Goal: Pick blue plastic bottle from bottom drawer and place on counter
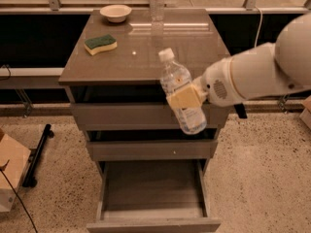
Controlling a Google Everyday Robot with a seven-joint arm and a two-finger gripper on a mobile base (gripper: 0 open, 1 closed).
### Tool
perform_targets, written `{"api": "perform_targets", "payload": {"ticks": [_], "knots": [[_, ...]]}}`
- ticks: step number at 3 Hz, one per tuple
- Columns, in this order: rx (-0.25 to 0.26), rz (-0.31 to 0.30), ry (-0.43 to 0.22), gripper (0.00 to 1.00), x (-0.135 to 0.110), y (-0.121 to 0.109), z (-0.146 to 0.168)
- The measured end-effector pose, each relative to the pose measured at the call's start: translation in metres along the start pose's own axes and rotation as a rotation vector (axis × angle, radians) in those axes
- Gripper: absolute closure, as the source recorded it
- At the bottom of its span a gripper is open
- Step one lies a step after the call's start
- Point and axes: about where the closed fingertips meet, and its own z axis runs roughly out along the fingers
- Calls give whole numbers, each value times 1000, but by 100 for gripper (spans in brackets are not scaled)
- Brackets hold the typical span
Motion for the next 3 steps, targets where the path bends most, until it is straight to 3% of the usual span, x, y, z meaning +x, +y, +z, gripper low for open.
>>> {"api": "perform_targets", "payload": {"ticks": [1,2,3], "knots": [[3,-16,-25,100,-20,-1,-9],[26,6,-56,100,-21,-6,-6],[62,1,-129,100,-45,-24,1]]}}
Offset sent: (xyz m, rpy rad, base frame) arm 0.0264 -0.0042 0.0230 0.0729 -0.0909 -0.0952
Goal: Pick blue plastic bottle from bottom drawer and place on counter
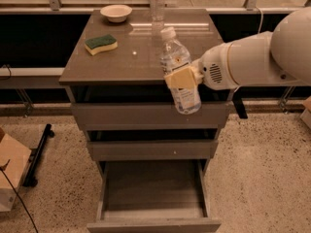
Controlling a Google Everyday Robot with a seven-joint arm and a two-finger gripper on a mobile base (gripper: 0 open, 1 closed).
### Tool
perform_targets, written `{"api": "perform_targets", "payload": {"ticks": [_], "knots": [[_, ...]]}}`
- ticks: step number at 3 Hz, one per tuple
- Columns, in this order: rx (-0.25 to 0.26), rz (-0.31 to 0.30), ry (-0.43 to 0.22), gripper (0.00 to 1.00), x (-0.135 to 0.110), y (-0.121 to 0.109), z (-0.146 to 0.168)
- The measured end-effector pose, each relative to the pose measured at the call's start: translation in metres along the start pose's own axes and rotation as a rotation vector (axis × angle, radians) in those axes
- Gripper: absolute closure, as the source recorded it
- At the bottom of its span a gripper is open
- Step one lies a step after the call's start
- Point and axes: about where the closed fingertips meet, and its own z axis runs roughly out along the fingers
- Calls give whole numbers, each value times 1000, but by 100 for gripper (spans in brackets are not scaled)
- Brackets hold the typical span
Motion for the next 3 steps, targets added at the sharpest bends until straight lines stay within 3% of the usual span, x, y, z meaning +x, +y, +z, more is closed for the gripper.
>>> {"api": "perform_targets", "payload": {"ticks": [2,3], "knots": [[69,-1,-157,100,-61,-55,33],[102,12,-281,100,-99,-83,60]]}}
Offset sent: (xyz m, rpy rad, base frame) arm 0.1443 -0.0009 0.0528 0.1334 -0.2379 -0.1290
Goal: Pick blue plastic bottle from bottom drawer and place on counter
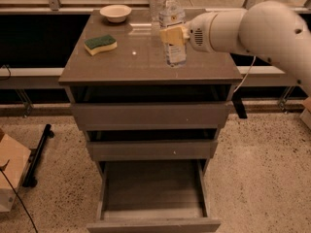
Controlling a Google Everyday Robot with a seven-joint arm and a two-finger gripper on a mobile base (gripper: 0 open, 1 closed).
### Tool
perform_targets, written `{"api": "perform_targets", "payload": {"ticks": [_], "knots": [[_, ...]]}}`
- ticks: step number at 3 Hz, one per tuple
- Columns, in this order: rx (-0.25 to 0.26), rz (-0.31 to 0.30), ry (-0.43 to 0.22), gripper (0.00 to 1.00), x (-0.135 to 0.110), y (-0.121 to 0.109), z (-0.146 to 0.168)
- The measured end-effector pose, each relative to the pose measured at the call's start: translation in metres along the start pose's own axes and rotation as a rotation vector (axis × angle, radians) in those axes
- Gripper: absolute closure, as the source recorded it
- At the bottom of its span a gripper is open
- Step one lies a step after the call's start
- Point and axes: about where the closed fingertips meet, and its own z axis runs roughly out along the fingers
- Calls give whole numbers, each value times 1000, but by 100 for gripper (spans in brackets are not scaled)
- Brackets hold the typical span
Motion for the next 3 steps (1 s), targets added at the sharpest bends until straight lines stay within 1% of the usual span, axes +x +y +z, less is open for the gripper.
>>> {"api": "perform_targets", "payload": {"ticks": [1,2,3], "knots": [[2,0,-77,100,-11,-12,23],[-2,-15,-143,100,-13,-22,46],[0,-41,-189,100,-8,-34,64]]}}
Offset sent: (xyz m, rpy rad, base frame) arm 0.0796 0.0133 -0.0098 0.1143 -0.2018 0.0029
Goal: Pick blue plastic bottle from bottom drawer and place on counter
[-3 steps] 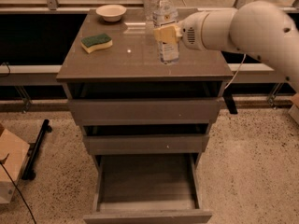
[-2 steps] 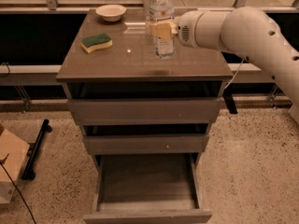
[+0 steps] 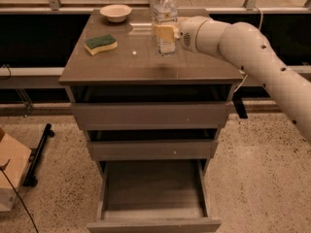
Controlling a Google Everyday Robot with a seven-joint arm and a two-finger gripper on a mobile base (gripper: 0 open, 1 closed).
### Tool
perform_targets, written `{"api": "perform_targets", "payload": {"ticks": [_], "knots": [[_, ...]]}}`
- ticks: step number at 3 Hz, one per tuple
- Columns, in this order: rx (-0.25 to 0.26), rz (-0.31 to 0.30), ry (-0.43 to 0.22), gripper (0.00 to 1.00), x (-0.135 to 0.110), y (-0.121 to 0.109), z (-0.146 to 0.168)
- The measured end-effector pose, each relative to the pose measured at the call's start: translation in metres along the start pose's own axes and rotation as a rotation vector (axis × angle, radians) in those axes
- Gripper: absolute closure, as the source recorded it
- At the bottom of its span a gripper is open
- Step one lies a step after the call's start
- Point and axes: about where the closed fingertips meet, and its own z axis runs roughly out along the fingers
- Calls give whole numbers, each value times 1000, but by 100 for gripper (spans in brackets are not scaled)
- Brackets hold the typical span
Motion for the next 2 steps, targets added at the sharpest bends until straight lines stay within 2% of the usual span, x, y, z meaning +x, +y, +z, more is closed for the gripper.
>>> {"api": "perform_targets", "payload": {"ticks": [1,2], "knots": [[2,-3,-36,81,11,-14,12],[6,23,-47,58,26,-23,19]]}}
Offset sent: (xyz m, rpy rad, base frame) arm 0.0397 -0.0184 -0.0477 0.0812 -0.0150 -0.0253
